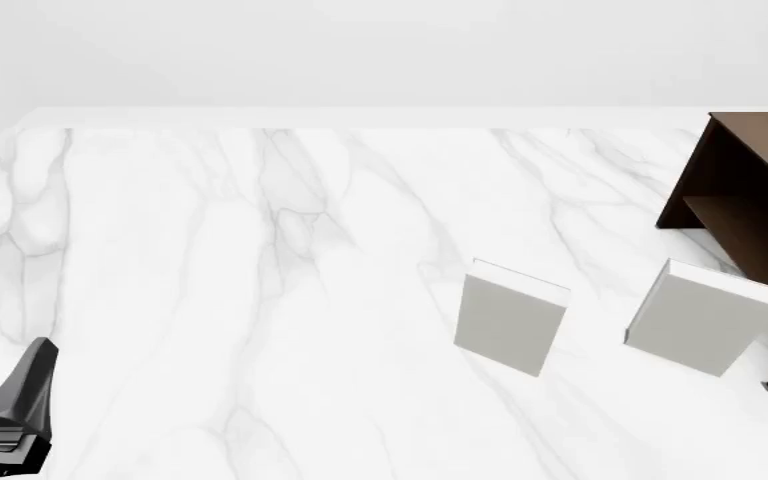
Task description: Pick up the book on the left and place it on top of the shelf.
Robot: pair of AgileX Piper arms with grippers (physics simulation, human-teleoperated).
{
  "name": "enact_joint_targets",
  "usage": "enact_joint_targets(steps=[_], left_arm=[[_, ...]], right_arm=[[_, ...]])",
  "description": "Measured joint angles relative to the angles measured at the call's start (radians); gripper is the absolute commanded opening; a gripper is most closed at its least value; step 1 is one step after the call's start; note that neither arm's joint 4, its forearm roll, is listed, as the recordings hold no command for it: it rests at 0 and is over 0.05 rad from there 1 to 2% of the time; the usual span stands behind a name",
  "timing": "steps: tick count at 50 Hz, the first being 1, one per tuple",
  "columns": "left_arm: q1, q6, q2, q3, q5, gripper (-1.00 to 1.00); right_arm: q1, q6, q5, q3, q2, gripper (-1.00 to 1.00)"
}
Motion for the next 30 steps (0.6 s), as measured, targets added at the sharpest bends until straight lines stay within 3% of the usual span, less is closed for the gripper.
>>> enact_joint_targets(steps=[30], left_arm=[[0.0, 0.0, 0.0, 0.0, 0.0, 1.0]], right_arm=[[-0.077, -0.033, -0.043, -0.004, 0.052, -1.0]])
